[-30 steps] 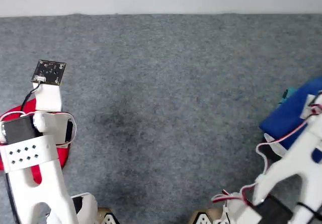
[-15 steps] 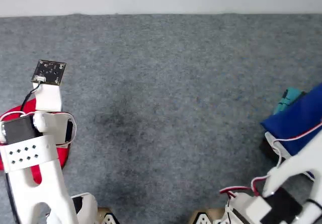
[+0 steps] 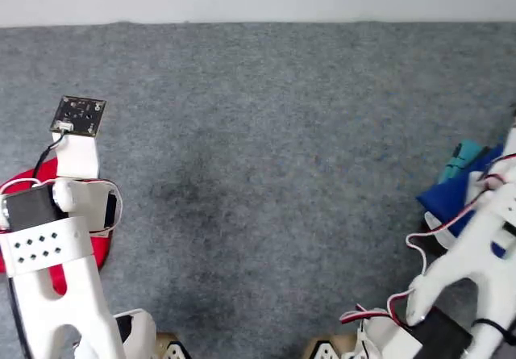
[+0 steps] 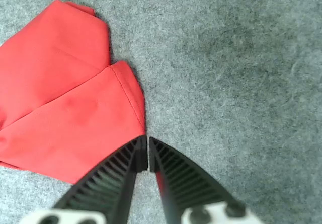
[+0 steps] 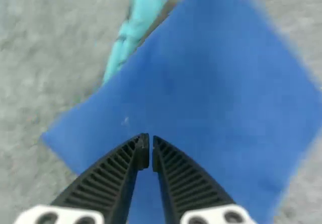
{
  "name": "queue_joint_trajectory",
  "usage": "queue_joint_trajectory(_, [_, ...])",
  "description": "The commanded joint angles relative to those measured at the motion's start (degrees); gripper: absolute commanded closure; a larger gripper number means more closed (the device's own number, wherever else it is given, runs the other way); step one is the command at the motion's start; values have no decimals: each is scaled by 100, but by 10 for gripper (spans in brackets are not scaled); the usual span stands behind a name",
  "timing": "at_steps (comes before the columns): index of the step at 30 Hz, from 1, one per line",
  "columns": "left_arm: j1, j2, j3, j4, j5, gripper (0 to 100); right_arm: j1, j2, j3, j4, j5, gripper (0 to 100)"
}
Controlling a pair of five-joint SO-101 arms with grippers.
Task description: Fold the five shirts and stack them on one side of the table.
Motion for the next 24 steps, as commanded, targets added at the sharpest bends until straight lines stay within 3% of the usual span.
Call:
queue_joint_trajectory(1, [-18,-132,-22,44,-35,986,-215,-418,229,-136,44,990])
queue_joint_trajectory(6, [-44,-97,-40,44,-35,985,-321,-936,255,400,35,990])
queue_joint_trajectory(10, [-721,149,-31,26,-79,932,-347,-1279,264,971,35,990])
queue_joint_trajectory(17, [-2119,1662,22,9,-1811,863,-312,-1429,255,1657,62,990])
queue_joint_trajectory(24, [-2303,3174,22,-457,-2611,862,-312,-1429,220,2044,62,990])
